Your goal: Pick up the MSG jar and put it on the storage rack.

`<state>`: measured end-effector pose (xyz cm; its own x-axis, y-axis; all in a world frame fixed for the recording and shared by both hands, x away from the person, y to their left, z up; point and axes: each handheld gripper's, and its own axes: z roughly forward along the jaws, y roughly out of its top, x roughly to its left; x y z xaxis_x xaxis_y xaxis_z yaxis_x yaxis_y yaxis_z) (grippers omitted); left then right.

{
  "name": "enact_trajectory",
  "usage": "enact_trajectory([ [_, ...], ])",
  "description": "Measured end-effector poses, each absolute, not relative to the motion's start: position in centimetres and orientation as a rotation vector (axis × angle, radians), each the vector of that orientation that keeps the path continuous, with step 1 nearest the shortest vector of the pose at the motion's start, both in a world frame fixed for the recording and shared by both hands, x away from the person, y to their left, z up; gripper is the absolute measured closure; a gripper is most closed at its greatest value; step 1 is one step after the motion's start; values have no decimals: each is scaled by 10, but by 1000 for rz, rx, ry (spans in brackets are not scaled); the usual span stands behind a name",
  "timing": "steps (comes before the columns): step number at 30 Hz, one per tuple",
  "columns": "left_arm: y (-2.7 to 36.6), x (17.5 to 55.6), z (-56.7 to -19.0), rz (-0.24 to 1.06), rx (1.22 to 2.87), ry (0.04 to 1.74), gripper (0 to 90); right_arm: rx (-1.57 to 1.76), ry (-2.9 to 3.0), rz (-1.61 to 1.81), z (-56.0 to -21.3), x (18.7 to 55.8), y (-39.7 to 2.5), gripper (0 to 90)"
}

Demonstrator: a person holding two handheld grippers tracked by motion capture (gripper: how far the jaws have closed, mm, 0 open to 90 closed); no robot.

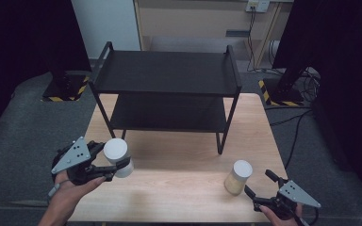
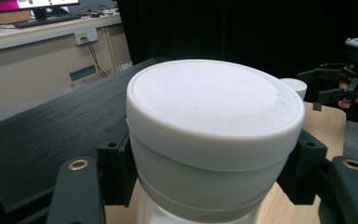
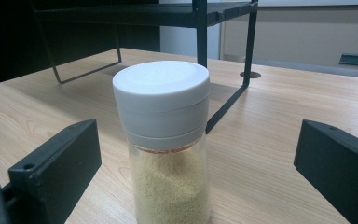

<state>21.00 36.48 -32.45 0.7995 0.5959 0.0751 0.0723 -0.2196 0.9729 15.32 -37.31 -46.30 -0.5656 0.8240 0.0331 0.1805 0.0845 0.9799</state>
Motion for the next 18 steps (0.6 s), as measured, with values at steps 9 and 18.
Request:
enact_trajectory([
  [9, 362, 225, -298, 513, 1766, 495, 331, 988, 1829, 1517, -463, 154, -372, 12],
  [18, 361, 238, -280, 493, 1743, 495, 331, 989, 1824, 1521, -463, 154, -373, 11],
])
